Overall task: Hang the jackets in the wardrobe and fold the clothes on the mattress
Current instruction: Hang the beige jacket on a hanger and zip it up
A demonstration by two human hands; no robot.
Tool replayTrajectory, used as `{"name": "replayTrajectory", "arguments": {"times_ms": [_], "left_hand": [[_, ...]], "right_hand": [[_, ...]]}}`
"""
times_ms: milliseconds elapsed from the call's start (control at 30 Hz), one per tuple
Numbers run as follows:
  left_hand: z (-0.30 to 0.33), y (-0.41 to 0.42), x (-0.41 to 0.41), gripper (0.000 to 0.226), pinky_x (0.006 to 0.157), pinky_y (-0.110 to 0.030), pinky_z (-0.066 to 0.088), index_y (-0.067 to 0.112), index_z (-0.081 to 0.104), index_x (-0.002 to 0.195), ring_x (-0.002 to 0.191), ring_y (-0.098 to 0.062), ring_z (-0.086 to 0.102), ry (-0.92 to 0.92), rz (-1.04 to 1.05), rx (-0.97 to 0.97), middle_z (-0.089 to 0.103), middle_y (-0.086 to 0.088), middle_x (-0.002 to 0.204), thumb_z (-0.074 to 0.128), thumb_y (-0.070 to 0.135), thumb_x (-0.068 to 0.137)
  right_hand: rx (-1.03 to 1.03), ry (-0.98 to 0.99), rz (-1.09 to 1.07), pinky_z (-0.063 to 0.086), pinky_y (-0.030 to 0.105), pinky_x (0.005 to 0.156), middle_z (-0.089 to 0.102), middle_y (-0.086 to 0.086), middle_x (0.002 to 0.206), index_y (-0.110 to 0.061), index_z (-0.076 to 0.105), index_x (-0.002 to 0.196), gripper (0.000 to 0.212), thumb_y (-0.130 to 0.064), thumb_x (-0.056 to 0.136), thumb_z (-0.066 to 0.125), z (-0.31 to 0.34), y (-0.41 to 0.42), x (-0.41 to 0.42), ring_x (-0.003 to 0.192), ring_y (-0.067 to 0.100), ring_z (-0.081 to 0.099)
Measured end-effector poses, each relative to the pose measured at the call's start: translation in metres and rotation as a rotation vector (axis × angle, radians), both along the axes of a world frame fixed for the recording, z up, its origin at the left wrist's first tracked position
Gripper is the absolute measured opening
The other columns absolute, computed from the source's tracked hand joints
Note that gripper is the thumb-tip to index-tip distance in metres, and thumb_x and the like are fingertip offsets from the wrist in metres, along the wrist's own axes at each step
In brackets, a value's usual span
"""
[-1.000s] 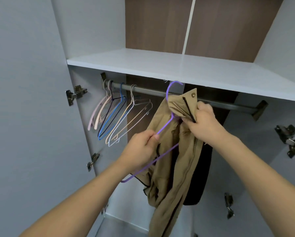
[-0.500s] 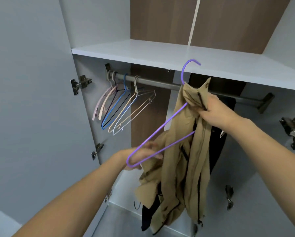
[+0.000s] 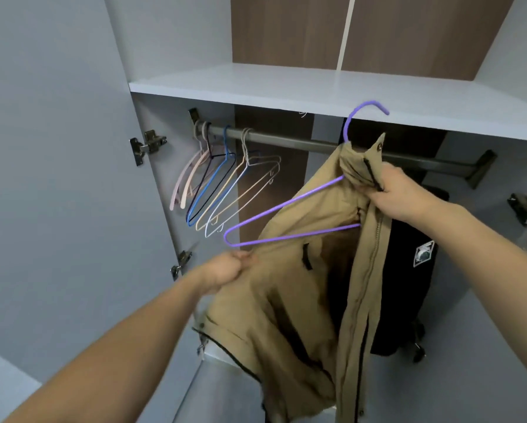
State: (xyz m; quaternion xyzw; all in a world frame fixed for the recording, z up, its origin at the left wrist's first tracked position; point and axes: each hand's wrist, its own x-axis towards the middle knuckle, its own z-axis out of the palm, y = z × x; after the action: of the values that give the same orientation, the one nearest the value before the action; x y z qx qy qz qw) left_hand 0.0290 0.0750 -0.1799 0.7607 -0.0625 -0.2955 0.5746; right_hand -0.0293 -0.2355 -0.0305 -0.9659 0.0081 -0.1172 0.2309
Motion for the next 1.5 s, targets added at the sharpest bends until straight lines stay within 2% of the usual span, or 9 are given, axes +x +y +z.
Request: {"name": "replayTrajectory", "arguments": {"times_ms": [233, 333, 433, 700, 900, 1067, 1267, 1400, 1500], "left_hand": [[0.127, 0.018, 0.043, 0.034, 0.092, -0.051, 0.054, -0.005, 0.061, 0.126, 0.102, -0.037, 0.066, 0.051, 0.148, 0.036, 0.066, -0.026, 0.12, 0.052, 0.01, 0.096], [0.164, -0.003, 0.033, 0.028, 0.068, -0.038, 0.06, 0.0, 0.065, 0.108, 0.069, -0.027, 0.069, 0.096, 0.117, -0.008, 0.071, -0.02, 0.084, 0.04, 0.009, 0.101], [0.183, -0.031, 0.016, 0.033, 0.038, -0.027, 0.053, 0.001, 0.059, 0.087, 0.039, -0.017, 0.061, 0.078, 0.069, -0.055, 0.062, -0.009, 0.054, 0.031, 0.006, 0.104], [0.209, -0.053, 0.002, 0.027, 0.067, -0.041, 0.063, -0.003, 0.059, 0.104, 0.067, -0.028, 0.073, -0.031, 0.122, -0.237, 0.072, -0.016, 0.074, 0.033, 0.001, 0.101], [0.231, -0.052, 0.004, 0.023, 0.05, -0.041, 0.06, -0.005, 0.048, 0.114, 0.067, -0.036, 0.073, 0.117, 0.279, -0.618, 0.065, -0.027, 0.099, 0.03, -0.004, 0.101], [0.244, -0.06, 0.007, 0.023, 0.051, -0.038, 0.06, -0.006, 0.049, 0.117, 0.06, -0.034, 0.072, 0.143, 0.31, -0.743, 0.067, -0.027, 0.091, 0.032, -0.001, 0.103], [0.25, -0.062, 0.008, 0.022, 0.052, -0.041, 0.061, -0.007, 0.053, 0.098, 0.054, -0.034, 0.07, 0.207, 0.394, -0.847, 0.068, -0.025, 0.065, 0.031, -0.005, 0.102], [0.252, -0.074, -0.006, 0.022, 0.055, -0.034, 0.061, -0.007, 0.055, 0.098, 0.059, -0.028, 0.072, 0.109, 0.206, -0.641, 0.071, -0.021, 0.072, 0.035, 0.002, 0.103], [0.246, -0.061, -0.001, 0.03, 0.054, -0.029, 0.056, 0.005, 0.062, 0.102, 0.064, -0.019, 0.069, -0.416, 0.04, -0.209, 0.072, -0.011, 0.085, 0.053, 0.034, 0.097]], "right_hand": [[-0.187, 0.061, 0.039, 0.043, 0.045, 0.094, 0.055, 0.012, 0.1, -0.011, 0.062, 0.115, 0.032, -0.003, 0.085, 0.057, -0.017, -0.001, 0.0, 0.1, 0.036, 0.051], [-0.29, 0.046, -0.01, 0.039, 0.039, 0.086, 0.061, 0.011, 0.1, -0.009, 0.062, 0.104, 0.023, -0.002, 0.083, 0.054, -0.021, 0.005, 0.006, 0.096, 0.034, 0.049], [-0.111, -0.006, -0.066, 0.037, 0.038, 0.085, 0.056, 0.001, 0.086, -0.019, 0.053, 0.091, 0.016, -0.005, 0.085, 0.054, -0.023, 0.023, 0.012, 0.101, 0.038, 0.052], [0.59, -0.075, 0.044, 0.047, 0.035, 0.094, 0.071, -0.024, 0.095, -0.042, 0.067, 0.094, 0.021, -0.045, 0.073, 0.067, -0.001, 0.039, 0.014, 0.101, 0.008, 0.063], [0.799, 0.028, 0.041, 0.046, 0.045, 0.103, 0.073, -0.009, 0.107, -0.03, 0.067, 0.112, 0.055, -0.048, 0.06, 0.069, 0.001, 0.047, 0.013, 0.106, 0.017, 0.065], [0.901, 0.01, 0.144, 0.053, 0.016, 0.078, 0.074, -0.016, 0.098, -0.042, 0.076, 0.093, 0.031, -0.058, 0.072, 0.059, -0.002, 0.047, 0.004, 0.091, -0.001, 0.069], [0.486, -0.115, 0.081, 0.016, 0.041, 0.114, 0.053, -0.03, 0.121, -0.079, 0.039, 0.107, 0.056, -0.095, 0.055, 0.049, -0.012, 0.054, -0.006, 0.127, 0.013, 0.039], [0.559, -0.227, -0.058, 0.026, 0.045, 0.114, 0.061, -0.019, 0.112, -0.05, 0.058, 0.113, 0.061, -0.08, 0.06, 0.059, -0.012, 0.052, 0.007, 0.124, 0.016, 0.044], [0.813, -0.155, -0.076, 0.035, 0.05, 0.112, 0.058, 0.004, 0.131, -0.026, 0.056, 0.131, 0.092, -0.076, 0.054, 0.066, -0.016, 0.038, 0.011, 0.134, 0.027, 0.041]]}}
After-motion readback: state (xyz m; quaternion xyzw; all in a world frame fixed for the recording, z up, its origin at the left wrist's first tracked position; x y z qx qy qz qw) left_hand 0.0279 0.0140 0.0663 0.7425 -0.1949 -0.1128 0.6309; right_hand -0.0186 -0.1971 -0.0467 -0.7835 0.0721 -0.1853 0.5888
